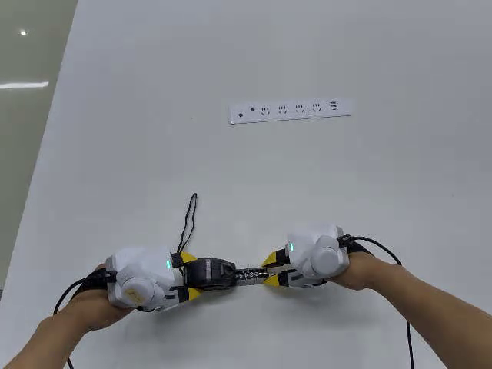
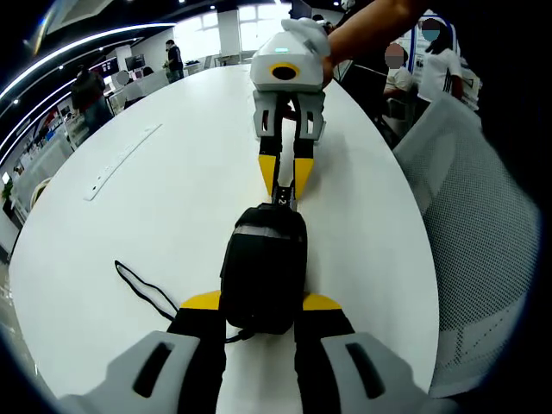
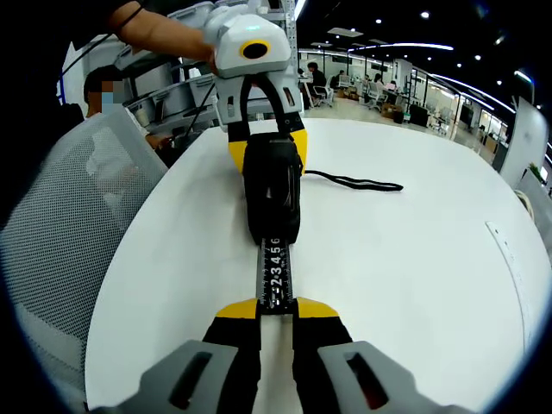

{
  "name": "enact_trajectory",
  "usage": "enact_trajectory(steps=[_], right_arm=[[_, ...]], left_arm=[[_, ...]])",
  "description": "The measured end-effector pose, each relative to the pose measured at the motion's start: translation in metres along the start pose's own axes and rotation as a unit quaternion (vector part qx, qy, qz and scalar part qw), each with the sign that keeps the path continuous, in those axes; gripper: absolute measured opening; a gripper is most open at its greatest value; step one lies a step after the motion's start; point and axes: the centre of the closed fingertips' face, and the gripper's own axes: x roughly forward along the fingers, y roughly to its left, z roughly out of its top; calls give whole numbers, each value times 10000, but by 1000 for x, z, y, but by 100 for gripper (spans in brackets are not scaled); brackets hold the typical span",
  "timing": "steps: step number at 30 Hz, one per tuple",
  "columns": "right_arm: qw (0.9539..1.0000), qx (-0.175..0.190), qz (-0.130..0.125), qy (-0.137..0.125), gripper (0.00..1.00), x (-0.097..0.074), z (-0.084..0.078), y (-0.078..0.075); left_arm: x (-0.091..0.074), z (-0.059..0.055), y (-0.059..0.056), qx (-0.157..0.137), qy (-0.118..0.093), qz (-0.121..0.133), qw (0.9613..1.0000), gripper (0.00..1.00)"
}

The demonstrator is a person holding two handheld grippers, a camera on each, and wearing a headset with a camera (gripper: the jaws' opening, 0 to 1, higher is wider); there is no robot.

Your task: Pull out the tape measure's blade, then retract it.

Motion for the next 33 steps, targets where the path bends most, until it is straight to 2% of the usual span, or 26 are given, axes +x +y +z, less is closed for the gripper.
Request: enact_trajectory(steps=[33], right_arm=[[9999,24,-45,160,11,-20,-22,-2]], left_arm=[[1,0,0,-20,14,-24,10000,26]])
